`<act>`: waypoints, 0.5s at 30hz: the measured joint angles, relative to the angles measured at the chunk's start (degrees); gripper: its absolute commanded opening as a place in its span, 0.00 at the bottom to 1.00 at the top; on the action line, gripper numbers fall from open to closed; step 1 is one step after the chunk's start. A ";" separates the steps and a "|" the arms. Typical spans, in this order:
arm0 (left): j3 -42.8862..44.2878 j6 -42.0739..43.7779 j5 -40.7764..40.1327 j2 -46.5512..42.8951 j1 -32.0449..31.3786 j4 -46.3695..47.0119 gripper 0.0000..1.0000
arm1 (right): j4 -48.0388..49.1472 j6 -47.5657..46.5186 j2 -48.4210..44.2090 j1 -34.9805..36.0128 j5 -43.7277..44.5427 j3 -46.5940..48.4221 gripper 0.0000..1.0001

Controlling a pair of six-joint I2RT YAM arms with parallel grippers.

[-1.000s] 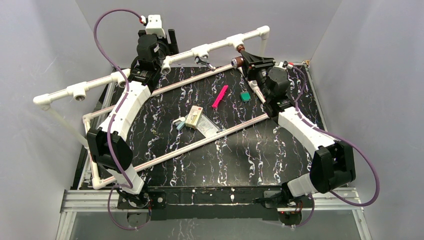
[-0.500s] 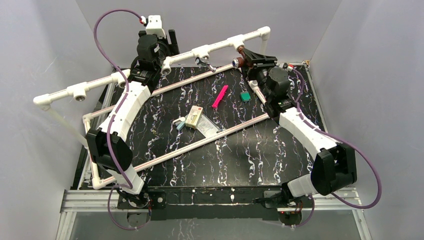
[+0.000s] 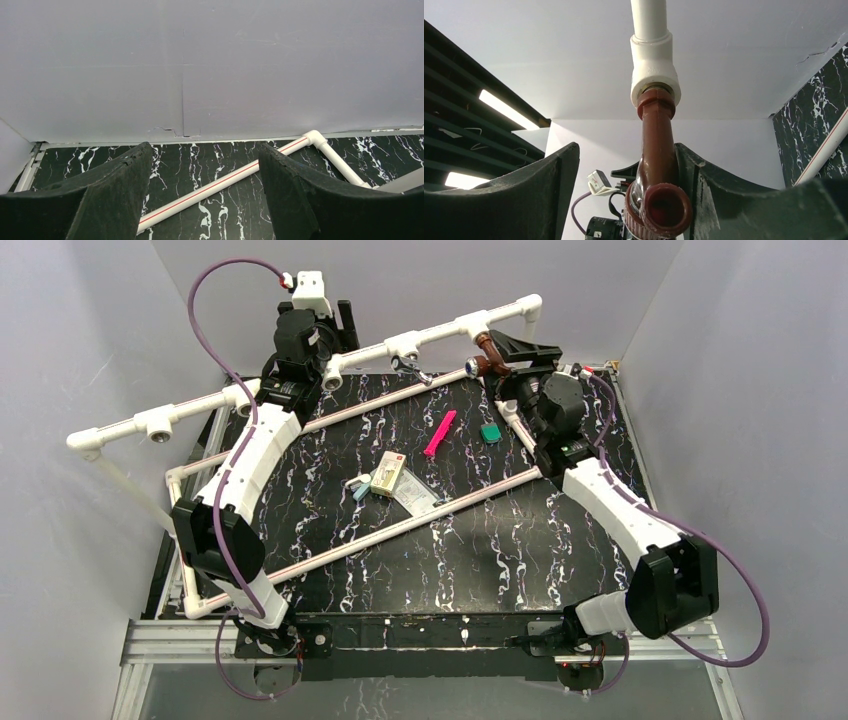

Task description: Install the water faucets

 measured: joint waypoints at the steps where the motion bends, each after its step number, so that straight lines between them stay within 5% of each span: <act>1: -0.02 0.00 0.04 -0.07 -0.02 -0.04 0.75 | -0.22 -0.26 -0.33 0.00 0.00 -0.04 0.76; 15: -0.15 0.02 0.63 -0.61 -0.44 -1.22 0.75 | -4.35 -2.91 -7.19 0.09 -2.86 -4.07 0.79</act>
